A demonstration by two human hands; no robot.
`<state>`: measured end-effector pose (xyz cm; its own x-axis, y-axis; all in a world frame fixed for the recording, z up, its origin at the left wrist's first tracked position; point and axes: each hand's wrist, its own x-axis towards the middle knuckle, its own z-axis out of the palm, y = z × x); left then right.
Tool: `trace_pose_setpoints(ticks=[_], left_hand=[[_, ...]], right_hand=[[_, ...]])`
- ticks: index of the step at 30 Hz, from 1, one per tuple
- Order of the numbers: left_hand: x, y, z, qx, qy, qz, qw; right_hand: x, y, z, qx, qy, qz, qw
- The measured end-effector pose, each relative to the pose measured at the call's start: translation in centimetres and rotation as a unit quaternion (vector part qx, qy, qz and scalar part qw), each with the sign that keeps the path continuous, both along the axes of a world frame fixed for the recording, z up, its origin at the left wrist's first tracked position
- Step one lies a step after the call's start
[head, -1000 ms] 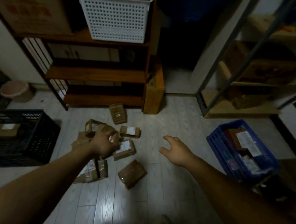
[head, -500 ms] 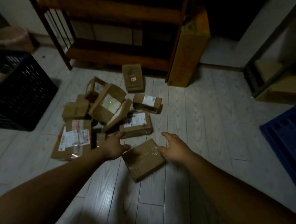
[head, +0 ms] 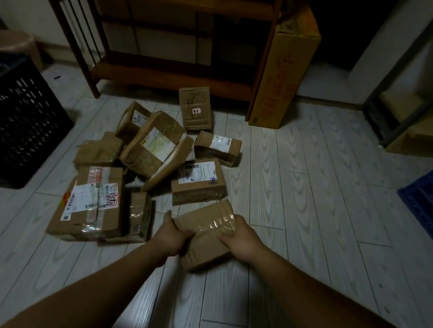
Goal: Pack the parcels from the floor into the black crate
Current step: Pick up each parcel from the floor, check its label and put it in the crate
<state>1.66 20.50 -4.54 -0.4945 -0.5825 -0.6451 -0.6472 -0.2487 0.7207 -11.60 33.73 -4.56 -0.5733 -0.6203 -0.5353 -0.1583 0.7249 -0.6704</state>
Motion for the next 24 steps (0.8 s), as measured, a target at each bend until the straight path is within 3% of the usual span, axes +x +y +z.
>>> trace_pose_setpoints(ticks=[5, 15, 20, 24], left_hand=[[-1.3, -3.0, 3.4, -0.07, 0.116, 0.118, 0.984], [-3.0, -3.2, 9.5, -0.127, 0.273, 0.102, 0.948], [-3.9, -4.8, 14.2, -0.131, 0.251, 0.167, 0.944], [-2.6, -4.9, 22.2, -0.124, 0.252, 0.175, 0.944]], right_hand=[[-0.1, -3.8, 2.6, -0.109, 0.061, -0.09, 0.988], [-1.4, -6.0, 8.3, -0.21, 0.068, -0.183, 0.958], [-1.8, -6.3, 13.1, -0.258, 0.004, -0.231, 0.938], [-0.8, -6.4, 21.0, -0.244, -0.038, -0.241, 0.939]])
